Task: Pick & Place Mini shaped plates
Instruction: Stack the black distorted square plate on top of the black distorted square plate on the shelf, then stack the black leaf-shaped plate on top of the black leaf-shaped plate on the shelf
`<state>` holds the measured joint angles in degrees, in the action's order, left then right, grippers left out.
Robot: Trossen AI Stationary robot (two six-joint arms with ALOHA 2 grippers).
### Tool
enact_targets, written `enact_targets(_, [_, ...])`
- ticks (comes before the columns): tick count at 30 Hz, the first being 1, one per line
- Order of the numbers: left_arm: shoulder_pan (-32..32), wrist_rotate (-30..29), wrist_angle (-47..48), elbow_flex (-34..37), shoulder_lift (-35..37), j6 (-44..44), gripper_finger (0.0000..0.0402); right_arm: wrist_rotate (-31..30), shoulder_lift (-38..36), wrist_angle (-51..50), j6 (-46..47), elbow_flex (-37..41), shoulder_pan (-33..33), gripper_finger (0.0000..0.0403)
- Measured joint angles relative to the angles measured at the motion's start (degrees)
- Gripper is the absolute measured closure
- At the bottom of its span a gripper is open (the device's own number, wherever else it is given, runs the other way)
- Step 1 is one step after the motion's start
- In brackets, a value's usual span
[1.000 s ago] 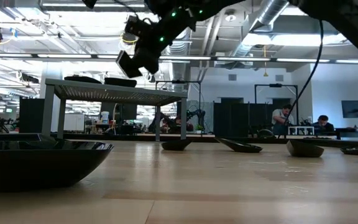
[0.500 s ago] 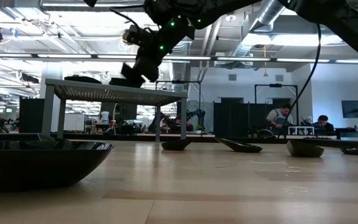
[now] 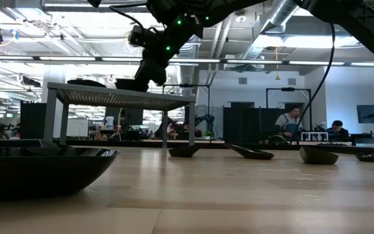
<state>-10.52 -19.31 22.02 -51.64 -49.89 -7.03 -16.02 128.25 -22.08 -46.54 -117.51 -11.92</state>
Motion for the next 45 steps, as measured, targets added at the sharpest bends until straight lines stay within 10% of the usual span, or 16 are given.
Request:
enact_targets(15, [0.00,0.05,-0.10,0.00,0.02,1.39,0.0305,-9.32,-8.95,-34.10,10.97,-15.24,5.59,0.0270])
enact_targets(25, [0.02,0.02,0.00,0.00,-0.07,1.96,0.0305,5.93,-22.34,-67.72,62.10,-14.20,13.95,0.0285])
enact_targets(34, [0.02,0.04,0.29,-0.02,-0.11,1.94,0.0305,4.91,-32.61,-67.46,93.62,12.69,33.91,0.0285])
enact_targets(45, [0.02,0.04,0.22,-0.02,-0.11,-0.50,0.0305,31.11,-37.28,-34.05,145.95,49.05,54.18,0.0285])
